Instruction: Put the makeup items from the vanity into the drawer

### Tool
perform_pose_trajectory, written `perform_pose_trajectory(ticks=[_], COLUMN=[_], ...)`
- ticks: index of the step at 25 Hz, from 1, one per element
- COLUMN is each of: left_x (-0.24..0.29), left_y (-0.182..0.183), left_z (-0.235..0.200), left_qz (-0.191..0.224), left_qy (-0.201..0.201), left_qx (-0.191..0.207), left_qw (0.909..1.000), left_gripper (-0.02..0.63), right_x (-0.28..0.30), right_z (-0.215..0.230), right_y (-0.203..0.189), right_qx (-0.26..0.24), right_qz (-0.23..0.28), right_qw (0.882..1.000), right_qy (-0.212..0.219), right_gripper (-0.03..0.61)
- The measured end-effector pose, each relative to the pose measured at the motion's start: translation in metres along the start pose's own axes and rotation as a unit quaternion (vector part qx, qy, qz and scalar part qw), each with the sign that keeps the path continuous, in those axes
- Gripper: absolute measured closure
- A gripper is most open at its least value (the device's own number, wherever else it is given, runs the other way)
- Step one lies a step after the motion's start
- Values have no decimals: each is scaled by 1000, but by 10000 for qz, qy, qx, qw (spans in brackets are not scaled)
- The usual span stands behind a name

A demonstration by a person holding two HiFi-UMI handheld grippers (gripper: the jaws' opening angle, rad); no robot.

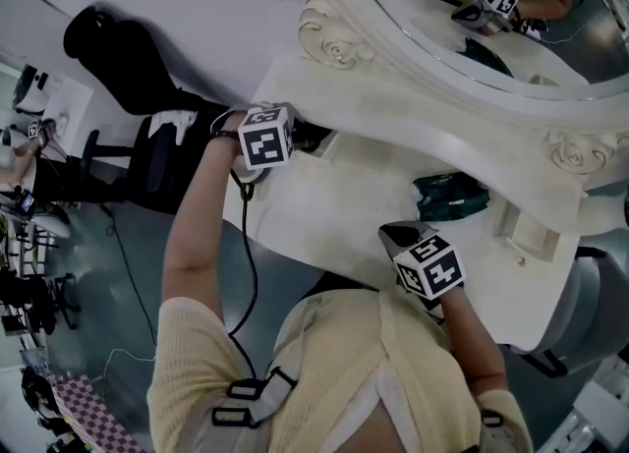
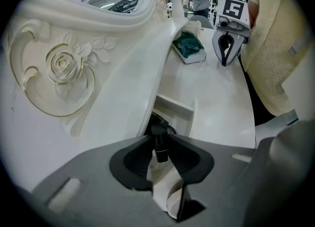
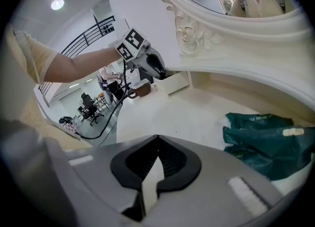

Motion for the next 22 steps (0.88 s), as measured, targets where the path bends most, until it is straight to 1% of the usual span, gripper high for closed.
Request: perform_pose_trajectory(ticks=[6, 9, 14, 22], left_x=[0, -2, -4, -16], left_y=[1, 1, 1, 6], left_z=[-1, -2, -2, 0], left_qz=[107, 193, 204, 504], left_qy=[11, -33, -39, 125], left_qx=[-113, -187, -219, -461], left_qw=[9999, 9996, 9995, 9976], left_gripper=[502, 486, 485, 492], right_x=[0, -1, -2, -4], right_z=[0, 1, 1, 1], right_y=[-1, -1, 0, -1], right_qx=[24, 39, 35, 37], right_qz=[10, 17, 39, 53], right_qw=[10000, 10000, 10000, 9999], right_qy=[-16, -38, -62, -102], right_gripper=[577, 577, 577, 577])
Point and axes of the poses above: the fingertips, and each gripper's own axes: x forward along the fingers, z to its right, y out of its top, the point moved 7 cm from there along -x, backward along the fingers, and after that the axes turned 12 degrees about y, right-handed, at the moved point
